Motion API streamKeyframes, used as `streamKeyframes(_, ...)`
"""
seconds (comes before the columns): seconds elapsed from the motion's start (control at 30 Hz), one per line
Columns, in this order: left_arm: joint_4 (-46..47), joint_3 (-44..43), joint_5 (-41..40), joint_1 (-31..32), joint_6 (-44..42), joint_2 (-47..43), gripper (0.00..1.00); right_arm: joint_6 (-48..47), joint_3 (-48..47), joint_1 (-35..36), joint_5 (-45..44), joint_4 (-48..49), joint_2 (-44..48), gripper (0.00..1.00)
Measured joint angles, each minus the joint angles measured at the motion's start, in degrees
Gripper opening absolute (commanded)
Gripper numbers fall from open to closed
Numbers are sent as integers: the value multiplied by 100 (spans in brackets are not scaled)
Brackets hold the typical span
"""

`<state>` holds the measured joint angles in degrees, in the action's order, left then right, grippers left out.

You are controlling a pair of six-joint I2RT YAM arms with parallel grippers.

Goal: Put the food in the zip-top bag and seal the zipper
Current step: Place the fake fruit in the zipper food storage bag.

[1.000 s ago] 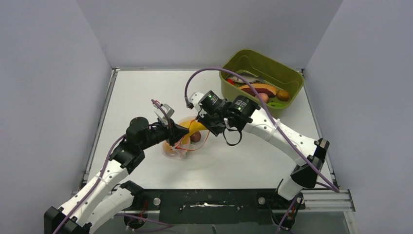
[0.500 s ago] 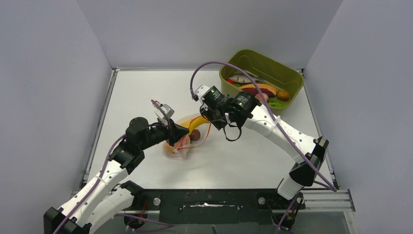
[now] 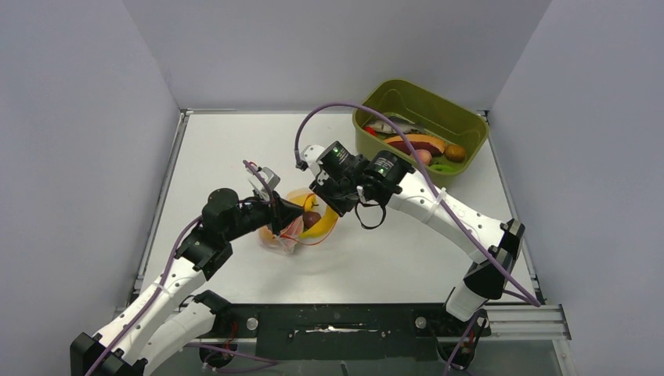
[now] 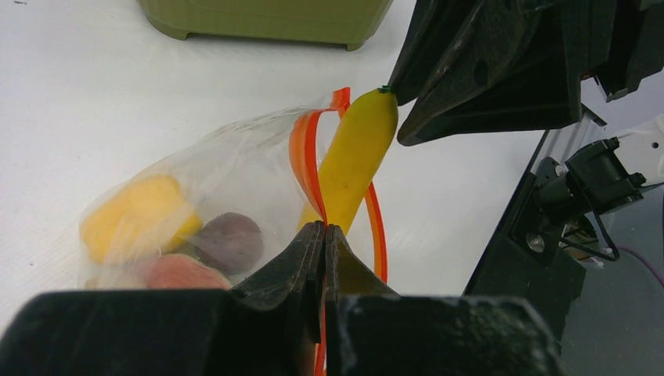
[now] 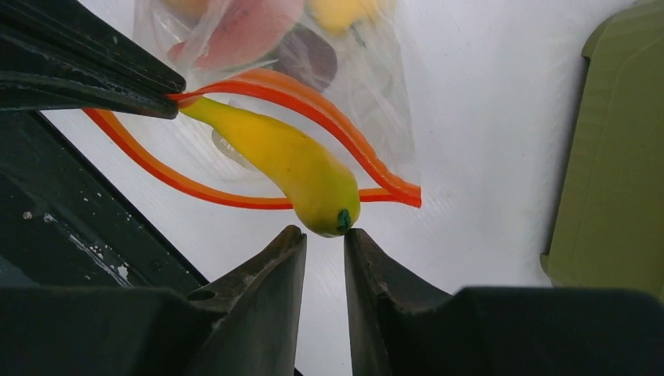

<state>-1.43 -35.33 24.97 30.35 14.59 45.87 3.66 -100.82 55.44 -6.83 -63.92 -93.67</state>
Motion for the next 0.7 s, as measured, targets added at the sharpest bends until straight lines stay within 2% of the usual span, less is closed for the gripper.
streamKeyframes(0.13, 9, 4, 0, 0, 2, 0, 0, -144, 107, 4, 144, 284, -20, 19)
streamKeyframes(0.4, 17, 33, 11, 0, 2, 0, 0, -42, 739, -94, 254, 977, 35, 16)
streamKeyframes(0.7, 24, 33, -48, 0, 76, -2, 0, 627, 1690, -103, -931, 1521, 887, 15)
